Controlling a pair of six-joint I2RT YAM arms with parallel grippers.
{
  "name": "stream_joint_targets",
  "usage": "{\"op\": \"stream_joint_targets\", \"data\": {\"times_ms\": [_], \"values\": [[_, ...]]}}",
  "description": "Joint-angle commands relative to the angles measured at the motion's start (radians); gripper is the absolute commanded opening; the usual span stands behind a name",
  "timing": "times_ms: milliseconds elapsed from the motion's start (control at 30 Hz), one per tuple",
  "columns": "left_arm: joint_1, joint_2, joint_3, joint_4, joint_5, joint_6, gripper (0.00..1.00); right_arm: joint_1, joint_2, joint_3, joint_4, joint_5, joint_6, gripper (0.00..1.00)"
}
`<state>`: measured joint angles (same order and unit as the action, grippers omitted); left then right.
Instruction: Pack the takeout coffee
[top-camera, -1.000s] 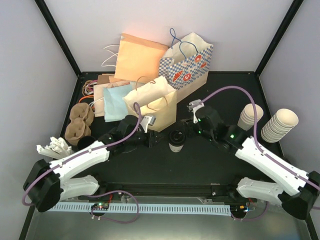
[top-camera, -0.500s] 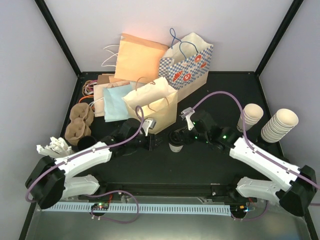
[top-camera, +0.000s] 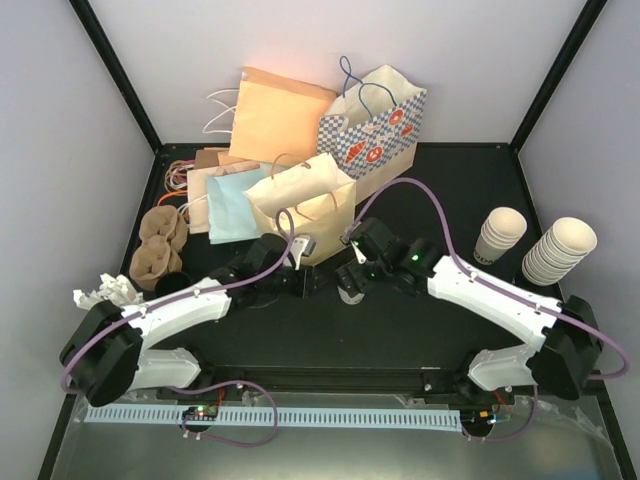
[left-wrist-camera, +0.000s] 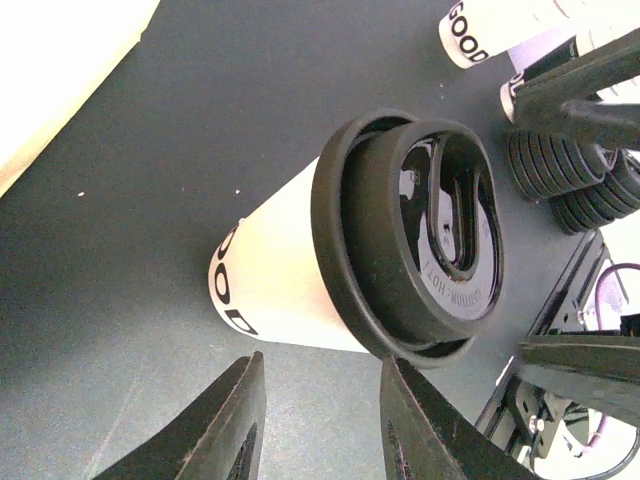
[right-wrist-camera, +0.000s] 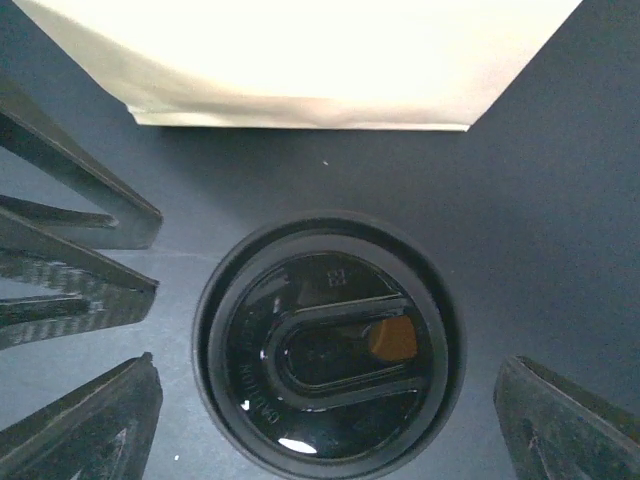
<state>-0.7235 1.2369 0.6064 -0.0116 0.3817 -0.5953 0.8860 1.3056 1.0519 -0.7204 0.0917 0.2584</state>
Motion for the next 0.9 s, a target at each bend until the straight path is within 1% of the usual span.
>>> {"op": "stream_joint_targets", "data": {"times_ms": [0,367,400,567,767,867], "values": [[0.012,0.02,0.055,0.029,0.018,-0.001,0.34,0.017,0.05,0.043,-0.062,0.057,0.026,0.92],[0.043,0.038,0.087,0.022,0.052,0.024,0.34,0.037,0.119,0.092,-0.092,0.117,0.024,0.91],[0.044,0.063,0.09,0.023,0.053,0.025,0.34,0.039,0.123,0.094,-0.093,0.121,0.025,0.91],[0.047,0.074,0.1,0.024,0.055,0.03,0.34,0.039,0.135,0.098,-0.086,0.104,0.019,0.86],[0.047,0.087,0.114,0.023,0.063,0.035,0.34,0.039,0.145,0.11,-0.083,0.088,0.021,0.84],[0.048,0.091,0.115,0.027,0.069,0.036,0.34,0.039,0.149,0.114,-0.086,0.083,0.021,0.81]]}}
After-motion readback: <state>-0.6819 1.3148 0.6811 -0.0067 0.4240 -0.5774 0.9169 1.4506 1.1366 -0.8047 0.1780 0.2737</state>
